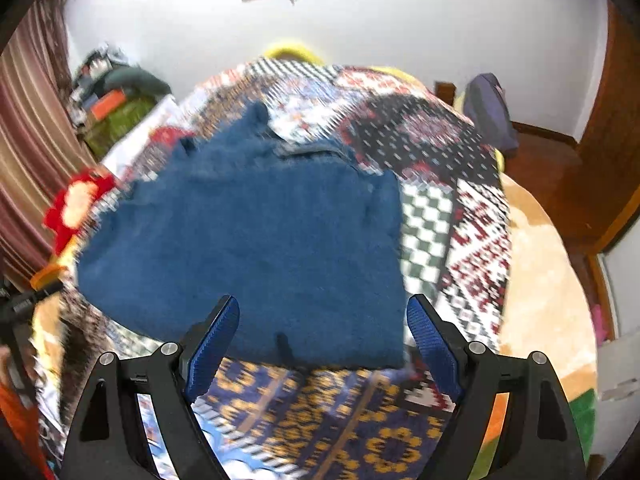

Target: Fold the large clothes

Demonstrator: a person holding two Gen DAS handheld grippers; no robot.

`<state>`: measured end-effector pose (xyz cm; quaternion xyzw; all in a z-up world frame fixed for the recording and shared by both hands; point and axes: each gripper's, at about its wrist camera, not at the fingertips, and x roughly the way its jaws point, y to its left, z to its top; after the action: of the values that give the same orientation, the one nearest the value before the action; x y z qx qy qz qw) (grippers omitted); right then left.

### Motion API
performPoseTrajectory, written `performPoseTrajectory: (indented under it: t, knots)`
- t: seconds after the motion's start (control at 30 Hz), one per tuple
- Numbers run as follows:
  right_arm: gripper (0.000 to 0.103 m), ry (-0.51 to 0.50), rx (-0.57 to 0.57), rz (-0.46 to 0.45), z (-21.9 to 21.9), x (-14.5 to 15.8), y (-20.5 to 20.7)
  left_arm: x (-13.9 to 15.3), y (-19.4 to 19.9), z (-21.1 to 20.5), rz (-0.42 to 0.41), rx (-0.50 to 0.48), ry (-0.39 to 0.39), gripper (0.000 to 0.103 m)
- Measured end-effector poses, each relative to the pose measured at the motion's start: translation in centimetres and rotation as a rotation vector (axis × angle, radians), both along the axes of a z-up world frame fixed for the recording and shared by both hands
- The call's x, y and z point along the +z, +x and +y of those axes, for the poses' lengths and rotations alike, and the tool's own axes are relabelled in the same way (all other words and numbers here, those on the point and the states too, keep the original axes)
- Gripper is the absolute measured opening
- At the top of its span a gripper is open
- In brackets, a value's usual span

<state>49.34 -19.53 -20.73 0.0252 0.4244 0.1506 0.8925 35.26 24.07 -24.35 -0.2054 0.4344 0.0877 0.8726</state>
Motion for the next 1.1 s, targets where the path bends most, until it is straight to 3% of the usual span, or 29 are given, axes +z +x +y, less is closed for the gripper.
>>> performPoseTrajectory:
  t: [0.2,0.43,0.5,0.63,0.77,0.83,0.93,1.1]
  knots:
    - [0.090,-0.011,0.098,-0.015,4.3,0.1,0.3,-2.9,0.9,-1.4,-0.005,-0.014,-0.215,0.100]
    - [0.090,-0.058,0.179,0.086,7.9,-4.3,2.2,-7.5,3.6,-1.9,0.010,0.001,-0.531,0.091]
    - [0.090,-0.069,0.185,0.111,8.3,-5.5,2.6,-8.4,4.6,-1.8,0.002,0.013,-0.578,0.091]
    - [0.091,-0.136,0.212,0.074,9.2,-6.5,2.5,-9.9,6.7,-1.6,-0.042,0.031,-0.667,0.090]
    - [0.094,-0.148,0.222,0.055,9.6,-6.8,2.3,-9.8,8.5,-1.1,-0.090,0.088,-0.647,0.084]
    - [0.095,-0.145,0.219,0.052,9.4,-6.9,2.3,-9.3,8.8,-1.2,-0.072,0.138,-0.551,0.057]
    - [0.095,-0.155,0.222,0.060,9.4,-6.6,2.2,-8.0,8.1,-1.5,-0.106,0.167,-0.501,0.045]
    - [0.094,-0.144,0.245,0.064,9.3,-5.4,1.5,-2.7,5.6,-3.3,-0.197,0.170,-0.357,0.039]
